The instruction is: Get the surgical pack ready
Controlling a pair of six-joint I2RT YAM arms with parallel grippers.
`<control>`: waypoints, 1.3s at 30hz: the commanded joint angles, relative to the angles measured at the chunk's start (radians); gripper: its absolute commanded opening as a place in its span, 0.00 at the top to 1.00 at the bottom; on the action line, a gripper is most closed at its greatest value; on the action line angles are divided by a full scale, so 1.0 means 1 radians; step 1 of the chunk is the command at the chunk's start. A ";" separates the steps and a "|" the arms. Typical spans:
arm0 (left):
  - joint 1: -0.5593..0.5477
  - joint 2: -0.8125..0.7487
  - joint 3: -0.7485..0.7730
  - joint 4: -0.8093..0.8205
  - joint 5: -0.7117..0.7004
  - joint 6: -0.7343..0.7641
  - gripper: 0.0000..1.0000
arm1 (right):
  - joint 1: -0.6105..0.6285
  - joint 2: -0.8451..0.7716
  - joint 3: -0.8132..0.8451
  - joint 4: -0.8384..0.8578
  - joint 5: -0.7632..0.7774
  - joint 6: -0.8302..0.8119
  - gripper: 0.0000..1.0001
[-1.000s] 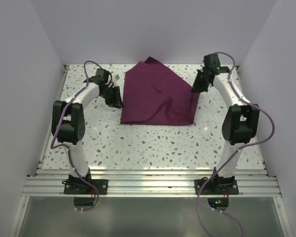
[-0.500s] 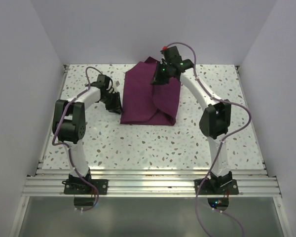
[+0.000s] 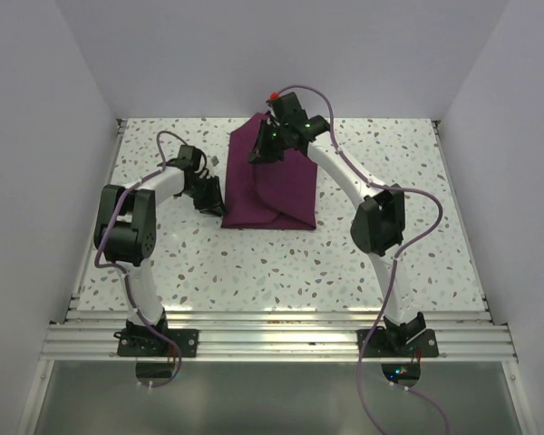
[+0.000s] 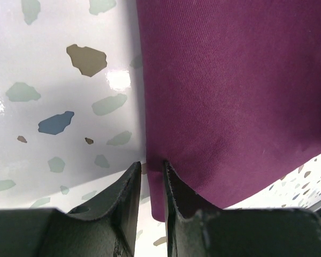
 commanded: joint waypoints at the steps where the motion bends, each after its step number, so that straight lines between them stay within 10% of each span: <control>1: -0.005 -0.051 -0.016 0.043 0.019 -0.016 0.73 | 0.017 0.001 0.080 0.077 -0.044 0.046 1.00; 35: 0.012 -0.143 -0.016 -0.038 -0.089 -0.027 0.64 | 0.079 0.162 0.144 0.090 -0.016 0.043 1.00; 39: 0.039 -0.163 -0.007 -0.069 -0.099 -0.027 0.61 | 0.083 0.192 0.147 0.084 -0.036 0.043 0.85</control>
